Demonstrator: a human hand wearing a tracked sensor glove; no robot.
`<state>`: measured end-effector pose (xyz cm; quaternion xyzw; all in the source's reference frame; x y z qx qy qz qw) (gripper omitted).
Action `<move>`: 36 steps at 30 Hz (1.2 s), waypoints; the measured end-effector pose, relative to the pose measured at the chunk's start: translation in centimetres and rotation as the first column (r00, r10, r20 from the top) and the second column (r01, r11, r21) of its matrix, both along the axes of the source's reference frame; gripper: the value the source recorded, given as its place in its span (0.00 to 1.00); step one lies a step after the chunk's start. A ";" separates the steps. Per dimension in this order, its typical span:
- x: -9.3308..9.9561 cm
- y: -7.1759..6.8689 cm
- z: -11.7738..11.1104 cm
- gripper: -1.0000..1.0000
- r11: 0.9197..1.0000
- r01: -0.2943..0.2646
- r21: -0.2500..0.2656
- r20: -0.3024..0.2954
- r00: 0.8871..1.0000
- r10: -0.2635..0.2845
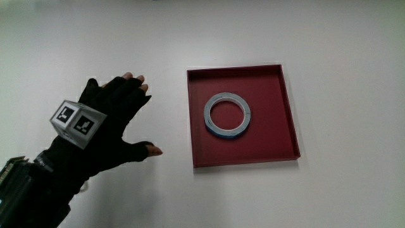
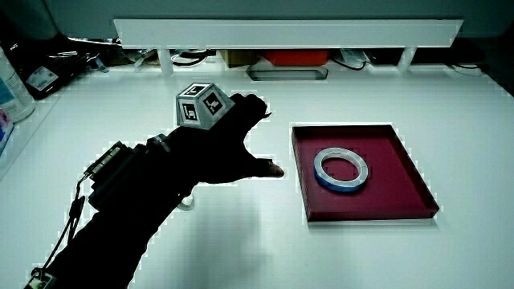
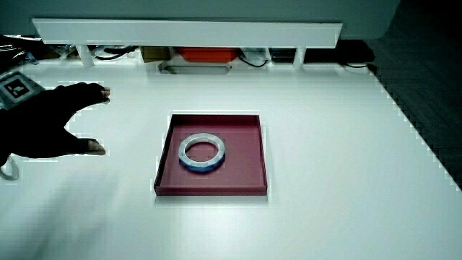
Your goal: Pick blue tape
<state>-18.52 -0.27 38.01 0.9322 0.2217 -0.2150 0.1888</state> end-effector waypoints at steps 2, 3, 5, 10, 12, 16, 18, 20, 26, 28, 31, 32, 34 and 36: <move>0.3 -0.2 0.6 0.50 1.000 0.003 0.006 -0.030 1.000 -0.002; 0.7 -0.5 0.3 0.50 1.000 -0.021 0.016 -0.031 0.999 0.021; 1.4 -0.7 1.2 0.50 0.998 -0.039 0.046 -0.109 0.993 0.044; 3.6 -1.2 3.9 0.50 0.998 -0.061 0.025 -0.249 0.966 0.066; 4.3 -1.5 3.9 0.50 0.997 -0.044 -0.068 -0.157 0.987 0.033; 5.4 -2.2 6.2 0.50 0.997 -0.067 -0.048 -0.331 0.942 0.048; 7.0 -2.5 3.5 0.50 0.987 -0.147 0.062 -0.104 0.983 0.153; 7.8 -2.4 4.4 0.50 0.995 -0.086 -0.059 -0.082 0.993 0.081; 10.3 -2.5 6.5 0.50 0.991 -0.110 -0.082 -0.064 0.992 0.104; 11.2 -2.4 6.9 0.50 0.988 -0.107 -0.111 -0.035 0.994 0.104; 12.1 -2.2 7.5 0.50 0.986 -0.114 -0.119 0.002 0.993 0.115; 12.3 -2.2 8.0 0.50 0.985 -0.109 -0.133 0.008 0.994 0.111; 12.9 -2.1 8.7 0.50 0.984 -0.127 -0.121 0.025 0.991 0.131; 13.5 -2.1 9.5 0.50 0.982 -0.122 -0.143 0.048 0.990 0.130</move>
